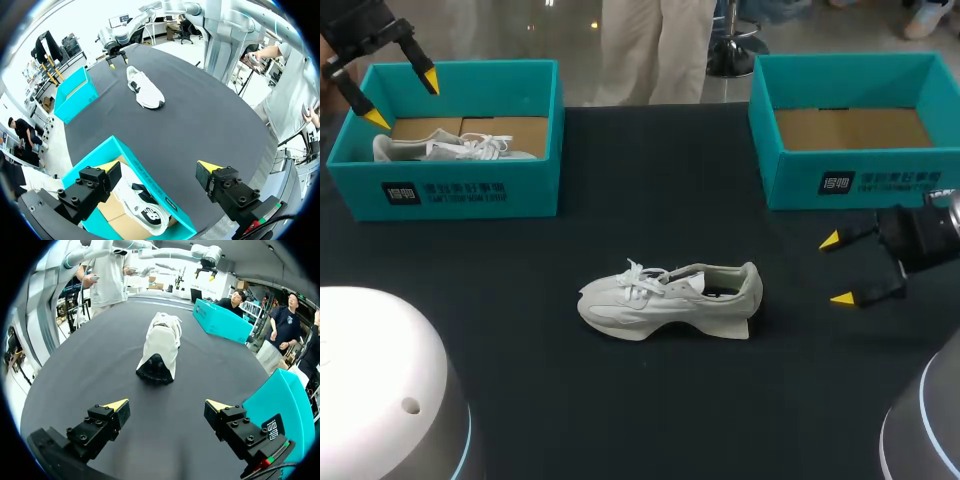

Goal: Take the shoe out of the shoebox, open the shoe tongue, remove and reinsert the insole, then place the shoe into the shoebox

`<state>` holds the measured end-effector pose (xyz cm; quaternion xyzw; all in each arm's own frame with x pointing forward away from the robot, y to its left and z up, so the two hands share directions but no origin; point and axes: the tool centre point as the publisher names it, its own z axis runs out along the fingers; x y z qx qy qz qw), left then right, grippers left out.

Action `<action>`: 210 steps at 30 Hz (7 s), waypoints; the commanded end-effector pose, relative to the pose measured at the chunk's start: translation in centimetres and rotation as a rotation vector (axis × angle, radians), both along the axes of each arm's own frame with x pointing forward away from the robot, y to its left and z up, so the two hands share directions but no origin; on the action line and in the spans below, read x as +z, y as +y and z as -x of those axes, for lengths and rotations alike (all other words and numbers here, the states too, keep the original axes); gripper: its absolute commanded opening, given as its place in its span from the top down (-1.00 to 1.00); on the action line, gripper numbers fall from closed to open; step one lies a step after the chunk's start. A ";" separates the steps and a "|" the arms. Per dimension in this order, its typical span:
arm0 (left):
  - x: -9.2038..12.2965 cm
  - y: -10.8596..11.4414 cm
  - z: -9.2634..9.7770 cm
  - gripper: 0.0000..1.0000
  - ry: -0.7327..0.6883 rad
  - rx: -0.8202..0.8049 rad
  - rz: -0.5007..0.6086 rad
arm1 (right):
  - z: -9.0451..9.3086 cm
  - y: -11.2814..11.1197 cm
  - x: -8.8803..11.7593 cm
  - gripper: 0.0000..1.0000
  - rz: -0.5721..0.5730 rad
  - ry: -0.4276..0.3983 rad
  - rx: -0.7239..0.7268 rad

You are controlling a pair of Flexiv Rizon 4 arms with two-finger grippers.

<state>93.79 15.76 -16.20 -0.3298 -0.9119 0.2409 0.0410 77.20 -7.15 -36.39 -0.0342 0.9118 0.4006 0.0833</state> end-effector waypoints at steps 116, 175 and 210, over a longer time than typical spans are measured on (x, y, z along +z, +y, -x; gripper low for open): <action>0.0 0.0 0.0 -1.00 -0.001 0.000 -0.001 | 0.9 15.7 -5.6 1.00 -0.175 0.133 0.005; -0.4 -5.9 12.1 -1.00 0.129 1.041 -0.338 | 0.9 15.7 -5.6 1.00 -0.175 0.133 0.005; -4.4 -18.0 14.4 -1.00 0.206 1.635 -0.364 | 0.9 15.7 -5.6 1.00 -0.175 0.133 0.005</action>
